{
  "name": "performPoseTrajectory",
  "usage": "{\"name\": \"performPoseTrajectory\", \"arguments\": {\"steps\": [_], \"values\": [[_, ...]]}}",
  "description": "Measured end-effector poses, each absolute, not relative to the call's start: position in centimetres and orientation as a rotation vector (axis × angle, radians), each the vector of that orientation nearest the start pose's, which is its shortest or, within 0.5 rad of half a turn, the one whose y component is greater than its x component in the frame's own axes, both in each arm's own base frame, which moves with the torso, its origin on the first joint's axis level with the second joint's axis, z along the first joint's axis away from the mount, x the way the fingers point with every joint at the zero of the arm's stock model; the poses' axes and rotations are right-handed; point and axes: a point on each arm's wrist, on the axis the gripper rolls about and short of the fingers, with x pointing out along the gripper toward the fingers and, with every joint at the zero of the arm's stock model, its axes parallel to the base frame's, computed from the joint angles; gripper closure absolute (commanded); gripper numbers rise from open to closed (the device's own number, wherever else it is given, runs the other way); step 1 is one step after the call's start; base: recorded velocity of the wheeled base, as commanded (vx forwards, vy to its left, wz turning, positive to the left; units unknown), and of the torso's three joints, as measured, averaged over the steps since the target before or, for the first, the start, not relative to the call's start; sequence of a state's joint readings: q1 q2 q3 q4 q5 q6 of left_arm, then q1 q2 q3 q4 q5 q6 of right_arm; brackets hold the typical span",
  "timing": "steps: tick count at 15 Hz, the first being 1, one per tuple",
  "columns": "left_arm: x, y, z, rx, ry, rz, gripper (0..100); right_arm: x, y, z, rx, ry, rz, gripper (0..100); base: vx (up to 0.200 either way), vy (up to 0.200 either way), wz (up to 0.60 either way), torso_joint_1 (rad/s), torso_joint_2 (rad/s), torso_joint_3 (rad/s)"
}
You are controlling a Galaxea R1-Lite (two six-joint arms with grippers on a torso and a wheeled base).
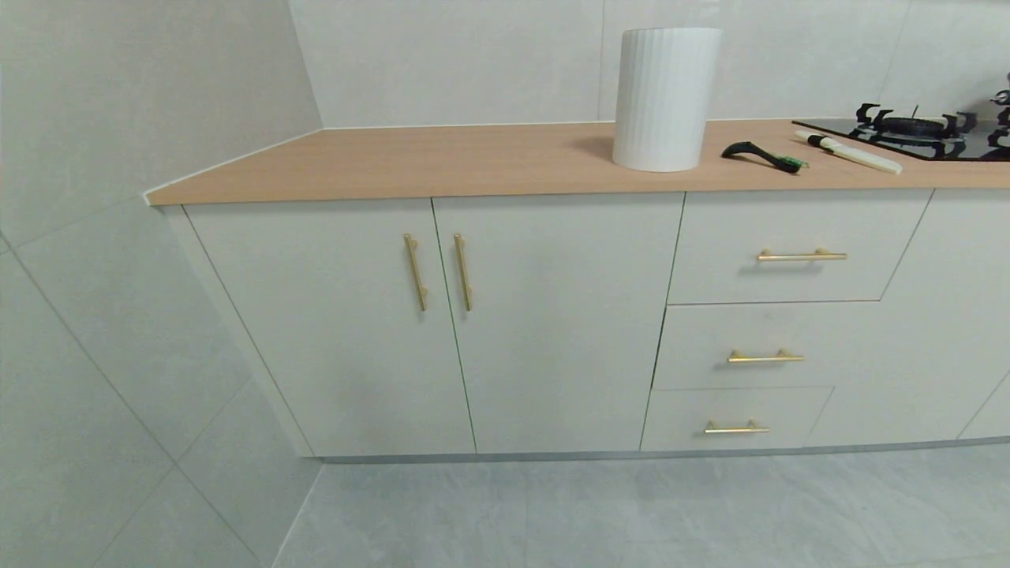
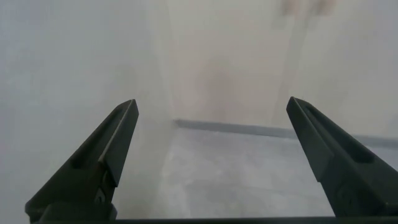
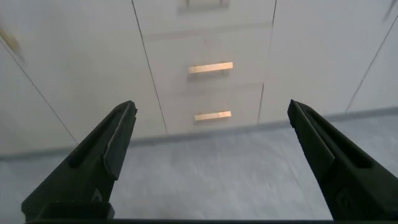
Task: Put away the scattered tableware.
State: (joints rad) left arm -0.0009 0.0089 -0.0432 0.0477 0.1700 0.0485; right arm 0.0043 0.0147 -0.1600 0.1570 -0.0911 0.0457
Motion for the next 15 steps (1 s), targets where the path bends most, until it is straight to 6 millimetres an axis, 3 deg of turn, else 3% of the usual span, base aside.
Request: {"name": "performPoseTrajectory", "arguments": {"steps": [4,10,15], "values": [[-2.6,0.2,8.3,0.028,-0.009,0.096,0,-2.4,0.1,8.0,-0.002,-0.018,0.039,0,0.000,0.000,0.00,0.000,0.00,0.000],[-2.4,0.2,7.9,-0.030,-0.017,0.105,0,-2.3,0.0,7.6,-0.007,-0.011,0.018,0,0.000,0.000,0.00,0.000,0.00,0.000],[-2.3,0.0,7.5,0.044,0.002,0.007,0,-2.3,0.0,7.6,-0.004,-0.009,0.017,0,0.000,0.000,0.00,0.000,0.00,0.000]]}}
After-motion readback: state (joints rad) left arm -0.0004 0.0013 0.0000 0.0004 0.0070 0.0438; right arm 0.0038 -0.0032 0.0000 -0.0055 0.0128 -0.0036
